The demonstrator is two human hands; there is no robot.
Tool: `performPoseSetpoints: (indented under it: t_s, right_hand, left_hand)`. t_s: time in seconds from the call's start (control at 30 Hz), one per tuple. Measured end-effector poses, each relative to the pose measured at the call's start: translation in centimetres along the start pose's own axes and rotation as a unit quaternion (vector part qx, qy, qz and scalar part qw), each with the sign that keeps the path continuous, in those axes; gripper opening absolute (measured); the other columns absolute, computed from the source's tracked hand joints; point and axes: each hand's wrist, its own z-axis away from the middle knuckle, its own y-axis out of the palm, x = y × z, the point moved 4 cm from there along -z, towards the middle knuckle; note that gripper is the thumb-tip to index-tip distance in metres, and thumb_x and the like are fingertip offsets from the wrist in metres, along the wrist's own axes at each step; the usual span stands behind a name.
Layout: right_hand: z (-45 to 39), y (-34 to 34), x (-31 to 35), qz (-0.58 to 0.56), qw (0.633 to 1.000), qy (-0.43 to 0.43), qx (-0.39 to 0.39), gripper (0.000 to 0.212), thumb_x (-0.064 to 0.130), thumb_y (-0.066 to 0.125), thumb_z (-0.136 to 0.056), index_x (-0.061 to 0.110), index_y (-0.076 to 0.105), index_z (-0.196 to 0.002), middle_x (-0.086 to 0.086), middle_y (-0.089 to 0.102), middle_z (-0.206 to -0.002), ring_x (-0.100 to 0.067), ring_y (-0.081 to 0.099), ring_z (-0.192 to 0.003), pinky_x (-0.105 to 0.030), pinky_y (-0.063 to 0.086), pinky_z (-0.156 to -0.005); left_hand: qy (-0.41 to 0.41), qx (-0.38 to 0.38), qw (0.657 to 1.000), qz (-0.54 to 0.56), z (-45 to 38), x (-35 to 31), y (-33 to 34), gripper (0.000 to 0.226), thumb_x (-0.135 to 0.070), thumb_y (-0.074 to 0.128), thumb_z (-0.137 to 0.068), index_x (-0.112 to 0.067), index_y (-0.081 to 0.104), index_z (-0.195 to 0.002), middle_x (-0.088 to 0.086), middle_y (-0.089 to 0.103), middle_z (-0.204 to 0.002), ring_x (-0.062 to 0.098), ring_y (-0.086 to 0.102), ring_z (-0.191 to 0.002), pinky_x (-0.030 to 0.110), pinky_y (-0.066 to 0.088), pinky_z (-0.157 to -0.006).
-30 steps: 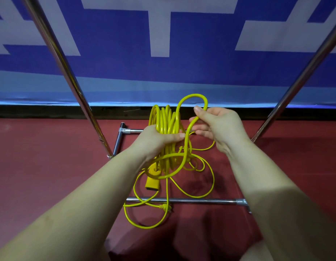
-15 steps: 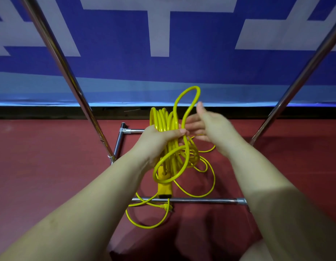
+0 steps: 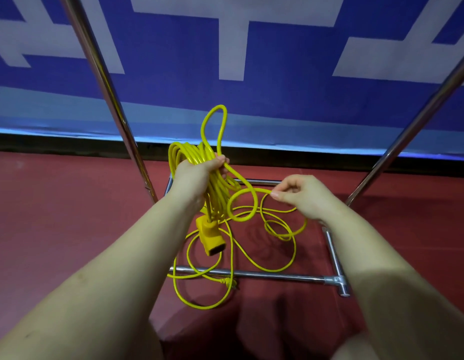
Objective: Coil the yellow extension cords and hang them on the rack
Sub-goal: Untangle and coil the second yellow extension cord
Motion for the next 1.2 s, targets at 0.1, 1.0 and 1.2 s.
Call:
performPoseSetpoints:
  t_s: [0.1,1.0,1.2]
  right_hand:
    - [-1.3,-0.9,-3.3,0.127,0.986,0.110,-0.011,0.021,0.028,0.070,-0.083,0.019,0.061,-0.066,-0.005,0.063,-0.073,-0.019,0.053,-0.073,-0.026,0.040,-0.065]
    - [0.8,5.0,4.2,0.084,0.974,-0.200,-0.072,0.011,0.021,0.066,-0.085,0.022,0.056,-0.082,0.001,0.060,-0.090,-0.013,0.054,-0.085,-0.019,0.036,-0.075]
    - [1.4,4.1,4.2,0.107,0.986,-0.085,0.092,0.030,0.035,0.042,-0.098,0.019,0.046,-0.072,0.001,0.059,-0.062,-0.015,0.057,-0.055,-0.035,0.048,-0.065]
  left_hand:
    - [0.020,-0.023,0.999,0.011,-0.1,-0.6,-0.5,0.004,-0.002,0.063,-0.087,0.000,0.065,-0.083,0.001,0.068,-0.058,0.011,0.063,-0.050,0.024,0.053,-0.048]
    - [-0.074,0.007,0.988,0.133,-0.7,-0.3,-0.5,0.012,-0.004,0.052,-0.093,-0.004,0.062,-0.086,0.004,0.066,-0.073,0.009,0.061,-0.050,0.025,0.051,-0.062]
    - [0.012,-0.058,0.995,0.085,-0.9,-1.1,-1.3,0.013,-0.001,0.060,-0.087,0.000,0.065,-0.075,0.002,0.067,-0.059,0.012,0.064,-0.054,0.023,0.051,-0.049]
